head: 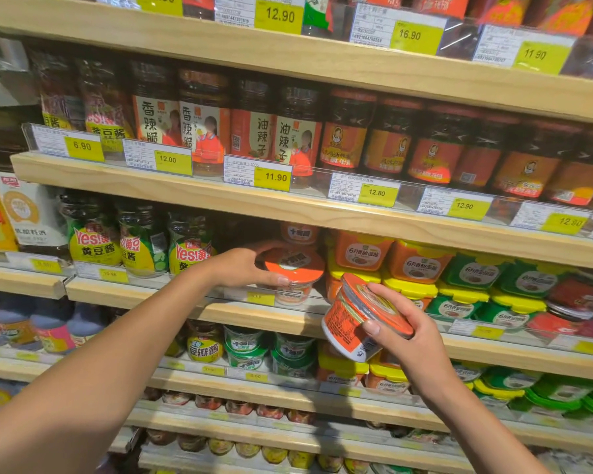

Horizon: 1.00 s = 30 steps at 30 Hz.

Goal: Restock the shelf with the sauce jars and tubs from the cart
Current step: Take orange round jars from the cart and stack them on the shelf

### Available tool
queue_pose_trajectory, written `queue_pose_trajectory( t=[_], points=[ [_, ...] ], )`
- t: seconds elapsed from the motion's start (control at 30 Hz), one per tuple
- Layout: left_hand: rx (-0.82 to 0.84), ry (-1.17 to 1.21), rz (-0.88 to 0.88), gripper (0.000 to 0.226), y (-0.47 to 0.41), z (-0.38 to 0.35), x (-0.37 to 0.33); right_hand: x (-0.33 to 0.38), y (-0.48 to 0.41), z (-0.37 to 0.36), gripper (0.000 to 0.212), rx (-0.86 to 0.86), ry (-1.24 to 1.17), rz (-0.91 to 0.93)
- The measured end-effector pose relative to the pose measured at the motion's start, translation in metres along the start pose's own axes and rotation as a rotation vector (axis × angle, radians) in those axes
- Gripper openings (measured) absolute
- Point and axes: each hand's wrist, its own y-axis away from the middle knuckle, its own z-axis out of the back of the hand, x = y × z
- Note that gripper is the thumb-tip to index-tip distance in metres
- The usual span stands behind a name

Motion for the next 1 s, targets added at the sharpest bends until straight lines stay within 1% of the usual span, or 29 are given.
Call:
queue_pose_trajectory(
  t=[0.1,0.2,0.33,0.37,0.4,0.43,0.47,0.5,0.53,0.6,0.67,0.77,0.83,0.9,1.0],
  points=[
    [0.023,-0.009,-0.039,0.074,0.001,-0.001,0.002,-0.001,-0.001,0.000,0.065,0.000,0.023,0.003],
    [0.020,0.010,-0.072,0.072,-0.002,-0.005,0.004,-0.002,-0.002,-0.002,0.067,-0.005,0.041,0.007],
    [-0.058,0.013,-0.130,0.071,0.009,-0.012,0.007,-0.002,-0.005,-0.003,0.059,-0.003,0.059,0.010],
    [-0.126,-0.026,-0.122,0.069,0.014,-0.015,0.007,-0.002,-0.005,-0.003,0.058,0.001,0.056,0.010],
    [-0.243,-0.095,-0.119,0.063,0.021,-0.020,0.006,-0.002,-0.006,-0.004,0.058,0.004,0.057,0.013],
    [-0.404,-0.153,-0.153,0.051,0.029,-0.027,0.003,-0.001,-0.007,-0.004,0.060,0.004,0.066,0.018],
    [-0.568,-0.137,-0.241,0.038,0.039,-0.036,-0.002,0.000,-0.008,-0.005,0.064,0.001,0.080,0.025],
    [-0.680,-0.051,-0.346,0.029,0.050,-0.046,-0.008,0.002,-0.009,-0.007,0.067,-0.003,0.095,0.037],
    [-0.726,0.050,-0.418,0.029,0.062,-0.056,-0.016,0.003,-0.010,-0.010,0.069,-0.013,0.110,0.051],
    [-0.706,0.173,-0.478,0.033,0.081,-0.076,-0.030,0.006,-0.014,-0.018,0.069,-0.048,0.134,0.086],
    [-0.667,0.197,-0.491,0.039,0.095,-0.095,-0.038,0.009,-0.018,-0.028,0.072,-0.088,0.178,0.117],
    [-0.577,0.238,-0.446,0.057,0.102,-0.109,-0.042,0.013,-0.027,-0.042,0.076,-0.138,0.251,0.127],
    [-0.553,0.203,-0.416,0.065,0.099,-0.111,-0.041,0.014,-0.035,-0.050,0.080,-0.168,0.326,0.121],
    [-0.544,0.152,-0.380,0.070,0.093,-0.108,-0.040,0.014,-0.044,-0.056,0.085,-0.168,0.414,0.109],
    [-0.526,0.144,-0.338,0.078,0.082,-0.101,-0.039,0.013,-0.054,-0.060,0.092,-0.091,0.439,0.075]
  ],
)
